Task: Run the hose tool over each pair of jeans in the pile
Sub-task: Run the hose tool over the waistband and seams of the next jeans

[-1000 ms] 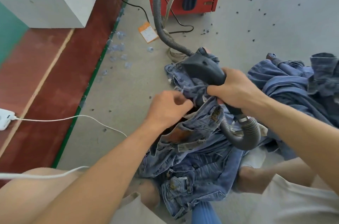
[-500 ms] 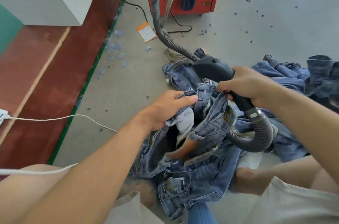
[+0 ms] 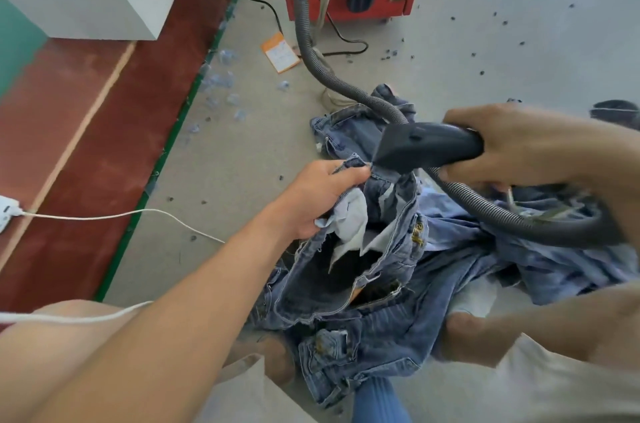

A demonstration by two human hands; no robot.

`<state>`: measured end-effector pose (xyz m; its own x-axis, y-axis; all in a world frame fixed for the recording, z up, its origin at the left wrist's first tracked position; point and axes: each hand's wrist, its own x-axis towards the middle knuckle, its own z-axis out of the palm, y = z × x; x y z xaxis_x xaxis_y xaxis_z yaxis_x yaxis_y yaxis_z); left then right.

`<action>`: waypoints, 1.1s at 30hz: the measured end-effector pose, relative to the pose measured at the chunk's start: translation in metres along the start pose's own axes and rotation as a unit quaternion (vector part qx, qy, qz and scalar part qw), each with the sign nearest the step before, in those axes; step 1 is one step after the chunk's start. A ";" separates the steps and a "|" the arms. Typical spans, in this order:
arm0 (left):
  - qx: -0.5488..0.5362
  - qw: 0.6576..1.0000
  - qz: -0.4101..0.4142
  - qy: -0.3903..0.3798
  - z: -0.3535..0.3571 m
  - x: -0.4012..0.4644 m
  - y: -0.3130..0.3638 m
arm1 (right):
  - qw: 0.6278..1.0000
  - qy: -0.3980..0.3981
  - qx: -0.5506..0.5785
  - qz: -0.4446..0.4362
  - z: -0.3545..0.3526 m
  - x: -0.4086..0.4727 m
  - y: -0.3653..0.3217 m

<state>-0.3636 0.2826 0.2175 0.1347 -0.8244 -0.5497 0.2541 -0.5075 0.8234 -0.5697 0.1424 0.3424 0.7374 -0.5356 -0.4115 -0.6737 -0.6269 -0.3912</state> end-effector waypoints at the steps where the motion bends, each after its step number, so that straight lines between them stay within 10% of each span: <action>1: 0.011 1.000 -0.001 -0.008 0.002 -0.001 -0.001 | 1.000 0.007 0.018 -0.007 0.002 0.005 -0.004; 7: -0.008 0.999 -0.042 0.027 -0.002 -0.004 0.005 | 0.997 0.019 0.075 -0.014 -0.014 -0.005 0.001; 13: -0.098 0.988 -0.121 -0.001 -0.004 -0.002 0.012 | 0.987 0.014 -0.162 -0.003 0.015 -0.015 -0.008; 33: -0.275 0.950 -0.070 -0.129 -0.021 0.003 0.013 | 0.996 0.081 0.004 0.026 0.029 0.003 -0.023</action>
<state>-0.3395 0.2784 0.2236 -0.1588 -0.8281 -0.5377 0.7239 -0.4679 0.5070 -0.5532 0.1718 0.3264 0.6999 -0.6514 -0.2931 -0.7104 -0.5921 -0.3804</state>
